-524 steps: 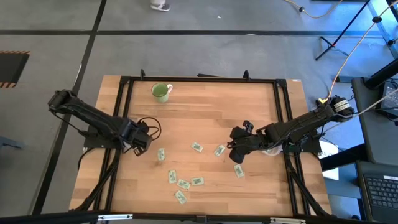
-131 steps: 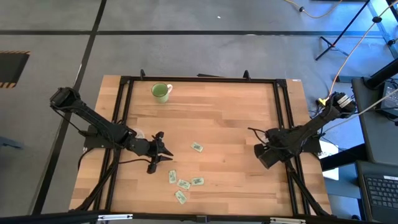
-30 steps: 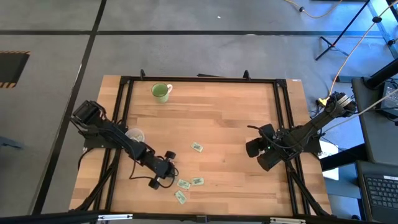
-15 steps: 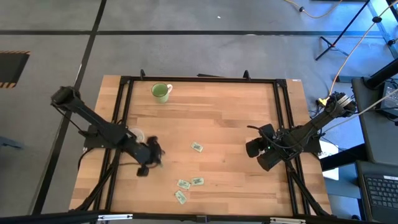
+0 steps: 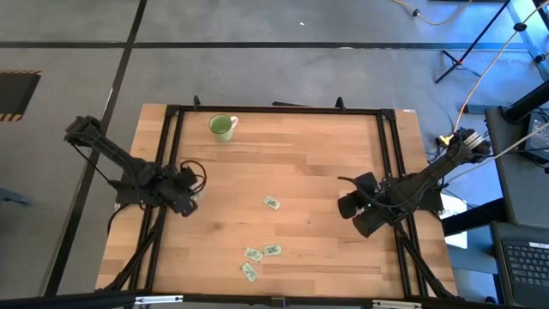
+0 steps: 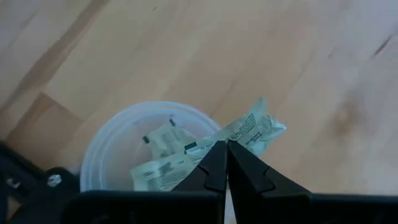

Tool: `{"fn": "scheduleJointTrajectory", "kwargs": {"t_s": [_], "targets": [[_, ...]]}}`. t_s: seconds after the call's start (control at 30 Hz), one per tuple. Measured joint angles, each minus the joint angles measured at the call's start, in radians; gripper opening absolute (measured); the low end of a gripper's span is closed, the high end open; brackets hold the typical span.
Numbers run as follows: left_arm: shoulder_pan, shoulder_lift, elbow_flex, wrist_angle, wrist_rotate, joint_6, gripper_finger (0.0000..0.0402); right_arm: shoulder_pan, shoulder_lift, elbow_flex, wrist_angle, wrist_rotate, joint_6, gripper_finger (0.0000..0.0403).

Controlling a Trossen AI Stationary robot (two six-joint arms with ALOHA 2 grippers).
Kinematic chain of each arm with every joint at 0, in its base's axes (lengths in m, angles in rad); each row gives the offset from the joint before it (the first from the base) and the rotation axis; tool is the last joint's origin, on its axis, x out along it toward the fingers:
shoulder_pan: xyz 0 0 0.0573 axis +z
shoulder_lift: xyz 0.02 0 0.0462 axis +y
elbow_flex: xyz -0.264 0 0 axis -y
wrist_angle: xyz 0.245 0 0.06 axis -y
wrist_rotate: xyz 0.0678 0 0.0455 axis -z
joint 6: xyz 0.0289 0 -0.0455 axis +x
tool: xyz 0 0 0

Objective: Pick and place items into bin
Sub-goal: Put the white stevia packet into the left transparent bin

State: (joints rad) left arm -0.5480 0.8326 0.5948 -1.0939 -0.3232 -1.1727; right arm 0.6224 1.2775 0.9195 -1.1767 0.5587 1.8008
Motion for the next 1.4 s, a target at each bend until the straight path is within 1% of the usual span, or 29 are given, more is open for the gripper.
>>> {"fn": "scheduleJointTrajectory", "kwargs": {"t_s": [0.07, 0.13, 0.27, 0.33, 0.57, 0.63, 0.8, 1.0, 1.17, 1.33, 1.4], "targets": [[0.000, 0.005, 0.000, -0.009, -0.003, -0.004, 0.0003, 0.000, 0.009, 0.000, 0.001, 0.000, 0.000, 0.0132], [0.000, 0.006, 0.000, -0.005, -0.028, -0.032, 0.0003, 0.000, 0.014, 0.000, 0.003, 0.000, 0.000, 0.0132], [0.000, 0.006, 0.000, -0.006, -0.129, -0.139, 0.0003, 0.000, 0.018, 0.000, 0.007, 0.000, 0.000, 0.0132], [0.000, 0.005, 0.000, -0.005, -0.161, -0.176, 0.0003, 0.000, 0.019, 0.000, 0.007, 0.000, 0.000, 0.0132], [0.000, 0.005, 0.001, 0.000, -0.178, -0.205, 0.0003, 0.000, 0.019, 0.000, 0.006, 0.000, -0.007, 0.0132], [0.008, 0.005, 0.014, 0.000, -0.151, -0.205, 0.0003, 0.000, 0.019, 0.000, 0.006, 0.000, -0.026, 0.0132], [0.054, 0.005, 0.055, -0.020, -0.034, -0.137, 0.0003, 0.000, 0.018, 0.000, 0.006, -0.001, -0.053, 0.0132], [0.130, 0.005, 0.057, -0.029, 0.052, -0.058, 0.0003, 0.000, 0.018, 0.000, 0.006, -0.001, -0.056, 0.0132], [0.211, 0.005, 0.077, -0.075, 0.147, 0.092, 0.0003, 0.000, 0.018, 0.000, 0.006, -0.001, -0.056, 0.0132], [0.259, 0.005, 0.089, -0.203, 0.168, 0.220, 0.0003, 0.000, 0.018, 0.000, 0.010, -0.001, -0.051, 0.0132], [0.264, 0.005, 0.087, -0.201, 0.169, 0.249, 0.0003, 0.000, 0.018, 0.000, 0.017, -0.001, -0.051, 0.0132]]}}
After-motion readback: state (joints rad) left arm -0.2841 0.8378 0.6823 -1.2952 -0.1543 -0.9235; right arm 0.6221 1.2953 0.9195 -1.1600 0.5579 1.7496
